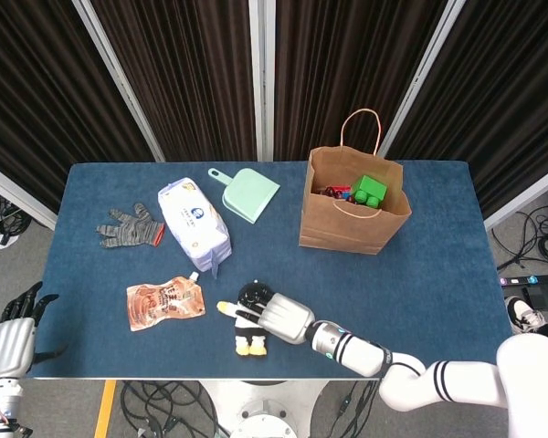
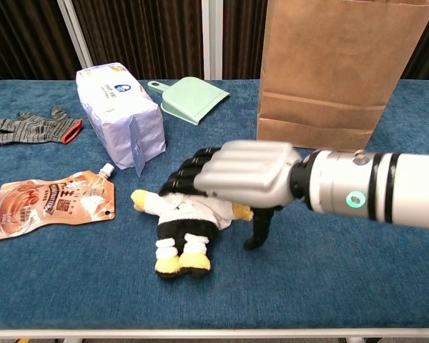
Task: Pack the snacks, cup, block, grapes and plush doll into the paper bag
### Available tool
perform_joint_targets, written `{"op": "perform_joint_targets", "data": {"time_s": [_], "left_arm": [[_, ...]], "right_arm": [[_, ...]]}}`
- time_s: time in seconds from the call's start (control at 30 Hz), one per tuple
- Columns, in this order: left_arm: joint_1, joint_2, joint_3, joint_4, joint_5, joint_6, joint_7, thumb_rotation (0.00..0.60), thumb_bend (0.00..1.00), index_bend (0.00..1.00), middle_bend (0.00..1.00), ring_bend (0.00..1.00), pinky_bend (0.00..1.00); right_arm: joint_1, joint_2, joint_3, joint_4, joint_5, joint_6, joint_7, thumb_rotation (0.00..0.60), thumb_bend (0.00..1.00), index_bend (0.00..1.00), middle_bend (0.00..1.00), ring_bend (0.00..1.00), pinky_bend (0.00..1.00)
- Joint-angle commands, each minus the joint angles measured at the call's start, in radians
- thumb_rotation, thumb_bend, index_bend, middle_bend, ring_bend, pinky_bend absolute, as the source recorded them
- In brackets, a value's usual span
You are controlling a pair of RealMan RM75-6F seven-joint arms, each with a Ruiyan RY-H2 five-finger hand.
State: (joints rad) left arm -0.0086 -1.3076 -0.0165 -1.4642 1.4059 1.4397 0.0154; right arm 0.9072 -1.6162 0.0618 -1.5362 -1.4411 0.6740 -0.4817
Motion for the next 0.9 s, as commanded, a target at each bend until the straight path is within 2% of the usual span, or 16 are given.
{"op": "perform_joint_targets", "data": {"time_s": [0.03,0.13,0.2,0.23,0.27,0.33,0.4,0.63,0.73,0.9], "left_arm": [[0.002,0.001,0.000,0.002,-0.002,0.000,-0.003,0.600,0.12,0.27,0.16,0.11,0.13],[0.002,0.001,0.000,0.004,-0.001,0.001,-0.006,0.600,0.12,0.27,0.16,0.11,0.13],[0.004,0.000,0.000,0.005,-0.002,0.002,-0.008,0.600,0.12,0.27,0.16,0.11,0.13],[0.005,0.000,0.000,0.005,-0.003,0.001,-0.009,0.600,0.12,0.27,0.16,0.11,0.13],[0.006,0.000,0.001,0.006,-0.004,0.001,-0.010,0.600,0.12,0.27,0.16,0.11,0.13],[0.008,-0.002,0.003,0.010,-0.006,0.000,-0.012,0.600,0.12,0.27,0.16,0.11,0.13],[0.008,-0.003,0.003,0.014,-0.007,-0.002,-0.015,0.600,0.12,0.27,0.16,0.11,0.13],[0.001,-0.004,-0.001,0.017,-0.001,-0.005,-0.016,0.600,0.12,0.27,0.16,0.11,0.13],[-0.001,-0.003,-0.002,0.016,0.000,-0.006,-0.013,0.600,0.12,0.27,0.16,0.11,0.13],[-0.007,0.000,-0.003,0.010,0.004,-0.010,-0.007,0.600,0.12,0.27,0.16,0.11,0.13]], "right_arm": [[0.013,-0.048,-0.008,0.055,0.011,0.005,-0.053,0.600,0.00,0.00,0.04,0.00,0.00],[0.019,-0.096,-0.007,0.109,0.036,0.009,-0.111,0.600,0.01,0.00,0.06,0.00,0.00],[0.019,-0.126,-0.005,0.134,0.044,0.029,-0.148,0.600,0.07,0.08,0.14,0.01,0.02],[0.015,-0.140,-0.003,0.144,0.030,0.056,-0.152,0.600,0.13,0.19,0.23,0.05,0.08],[0.010,-0.153,-0.004,0.156,0.004,0.090,-0.147,0.600,0.19,0.34,0.33,0.13,0.19],[0.002,-0.167,-0.007,0.187,-0.064,0.164,-0.105,0.600,0.27,0.56,0.48,0.33,0.41],[-0.002,-0.163,-0.010,0.207,-0.115,0.217,-0.046,0.600,0.30,0.65,0.55,0.42,0.52],[-0.026,-0.085,0.023,0.143,-0.259,0.444,0.066,0.600,0.30,0.66,0.56,0.43,0.53],[-0.042,-0.025,0.059,0.074,-0.310,0.552,0.085,0.600,0.29,0.66,0.56,0.42,0.53],[-0.068,0.071,0.152,-0.040,-0.365,0.712,0.086,0.600,0.28,0.66,0.56,0.42,0.53]]}}
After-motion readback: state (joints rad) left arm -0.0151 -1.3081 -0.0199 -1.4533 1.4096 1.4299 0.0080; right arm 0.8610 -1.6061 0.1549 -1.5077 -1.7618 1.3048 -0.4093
